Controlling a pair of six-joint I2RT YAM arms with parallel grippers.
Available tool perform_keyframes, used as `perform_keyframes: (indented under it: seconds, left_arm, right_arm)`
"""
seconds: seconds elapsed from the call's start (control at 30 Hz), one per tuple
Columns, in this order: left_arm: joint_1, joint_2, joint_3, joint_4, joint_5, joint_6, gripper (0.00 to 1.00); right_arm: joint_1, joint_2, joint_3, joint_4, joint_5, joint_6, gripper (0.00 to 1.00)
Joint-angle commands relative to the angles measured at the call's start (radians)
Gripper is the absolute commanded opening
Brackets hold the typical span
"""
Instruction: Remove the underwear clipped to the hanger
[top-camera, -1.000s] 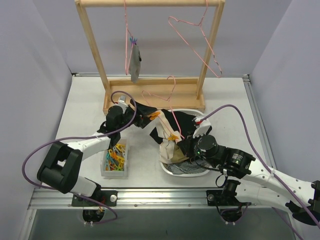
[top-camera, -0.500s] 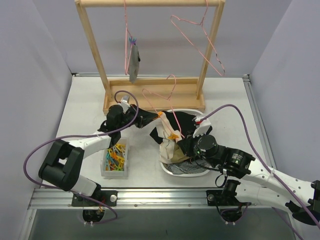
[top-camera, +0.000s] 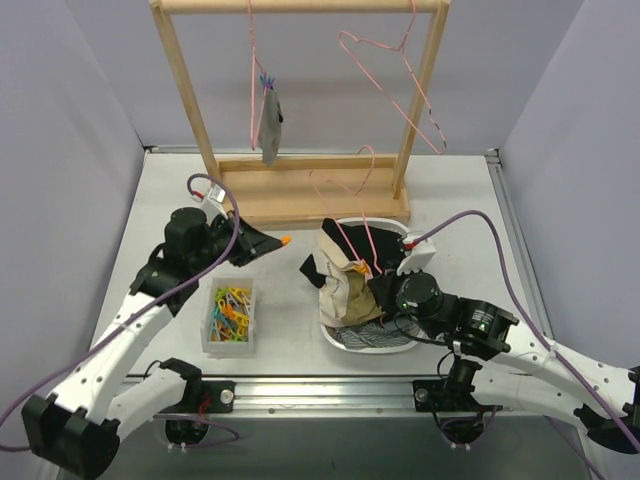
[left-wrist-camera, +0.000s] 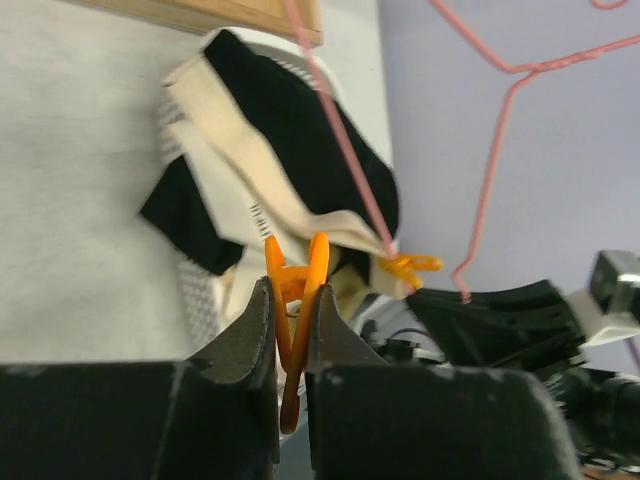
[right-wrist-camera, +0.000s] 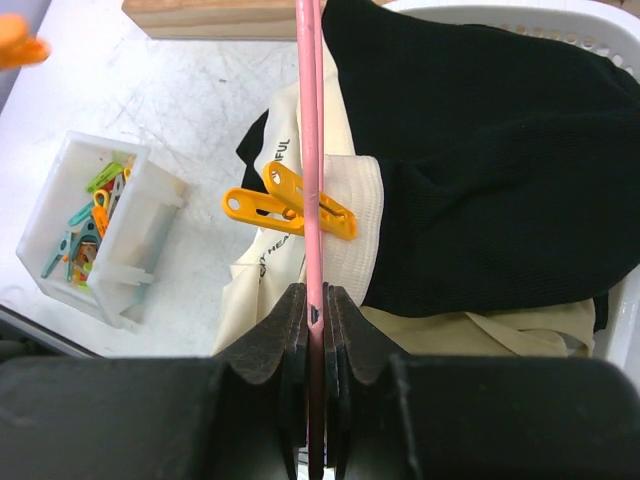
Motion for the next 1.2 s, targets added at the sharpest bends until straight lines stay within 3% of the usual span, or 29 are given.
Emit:
perform_keyframes:
  seconds: [0.0, 0.2, 0.3, 0.33, 0.4, 0.47, 0.57, 0.73, 0.9, 0.97, 1.07, 1.17]
  left_arm:
    - [0.007, -0.155, 0.063, -0.601, -0.239, 0.290, 0.02]
    - [-0.008, -0.282, -0.012, -0.787, -0.367, 0.233, 0.04]
    - [-0.012, -0.292, 0.017, -0.863, -0.482, 0.185, 0.11]
    - [-0.012, -0.299, 0.017, -0.875, -0.499, 0.160, 0.16]
    - [-0.013, -0.304, 0.020, -0.901, -0.530, 0.142, 0.46]
    - [-0.016, -0.287, 0.031, -0.924, -0.565, 0.124, 0.69]
    - [-0.019, -0.272, 0.038, -0.937, -0.577, 0.113, 0.79]
    - [-0.019, -0.287, -0.030, -0.750, -0.447, 0.109, 0.86]
    - [-0.024, -0.253, -0.037, -0.370, -0.216, 0.077, 0.93]
    - [-0.031, -0.189, -0.017, -0.232, -0.148, 0.043, 0.94]
    - [-0.065, -0.074, 0.041, -0.153, -0.088, 0.012, 0.95]
    - [-0.126, 0.015, 0.052, 0.009, -0.088, 0.012, 0.95]
  right_arm:
    - [0.002, -0.049, 0.004, -0.007, 0.053, 0.009, 0.00]
    - [0.002, -0.069, 0.006, -0.010, 0.050, -0.002, 0.00]
    - [0.001, -0.071, 0.004, -0.010, 0.038, -0.003, 0.00]
    - [0.001, -0.072, 0.003, -0.010, 0.036, -0.005, 0.00]
    - [0.002, -0.075, 0.003, -0.010, 0.033, -0.006, 0.00]
    - [0.002, -0.077, -0.002, -0.012, 0.028, -0.005, 0.00]
    - [0.002, -0.077, -0.002, -0.010, 0.021, -0.006, 0.00]
    - [0.002, -0.077, 0.000, -0.009, 0.010, -0.020, 0.00]
    - [0.002, -0.060, -0.008, 0.042, -0.076, -0.060, 0.00]
    - [0.004, -0.051, -0.014, 0.071, -0.105, -0.080, 0.00]
    - [0.002, -0.023, -0.028, 0.124, -0.177, -0.103, 0.00]
    - [0.004, 0.029, -0.043, 0.160, -0.203, -0.098, 0.00]
